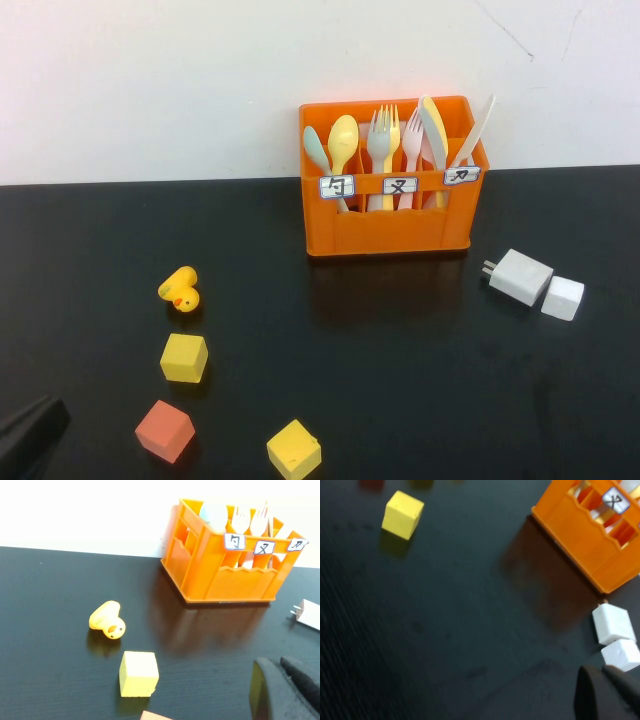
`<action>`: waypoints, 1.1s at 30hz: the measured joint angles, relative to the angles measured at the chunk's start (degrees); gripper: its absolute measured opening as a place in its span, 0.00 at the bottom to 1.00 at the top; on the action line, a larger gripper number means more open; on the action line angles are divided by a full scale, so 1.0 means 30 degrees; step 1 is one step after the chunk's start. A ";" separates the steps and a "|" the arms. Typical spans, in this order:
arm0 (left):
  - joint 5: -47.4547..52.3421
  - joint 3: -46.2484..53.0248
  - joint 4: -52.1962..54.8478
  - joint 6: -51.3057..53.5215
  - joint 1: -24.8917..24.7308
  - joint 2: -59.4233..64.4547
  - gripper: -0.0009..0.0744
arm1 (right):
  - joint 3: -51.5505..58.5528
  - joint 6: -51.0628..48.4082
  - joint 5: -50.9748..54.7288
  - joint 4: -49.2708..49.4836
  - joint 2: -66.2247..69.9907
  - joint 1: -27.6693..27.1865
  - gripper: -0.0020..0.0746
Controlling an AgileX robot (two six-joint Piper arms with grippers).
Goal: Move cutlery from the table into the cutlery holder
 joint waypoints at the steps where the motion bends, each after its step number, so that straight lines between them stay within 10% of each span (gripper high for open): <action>1: 0.0038 0.0000 0.0000 0.0000 0.0000 0.0000 0.01 | 0.0000 0.0032 0.0083 0.0000 0.0000 0.0000 0.03; 13: 0.0124 0.0329 0.0000 0.0000 0.0249 -0.0787 0.01 | 0.0000 0.0032 0.0316 0.0000 0.0000 0.0000 0.03; 24: 0.0747 0.1849 -0.5745 0.6446 0.6463 -0.5579 0.01 | 0.0000 0.0032 0.0358 0.0196 -0.0030 0.0000 0.03; 33: 0.2274 0.4612 -0.7156 0.7975 0.7387 -0.5624 0.01 | 0.0000 0.0032 0.0390 0.0224 -0.0030 0.0000 0.03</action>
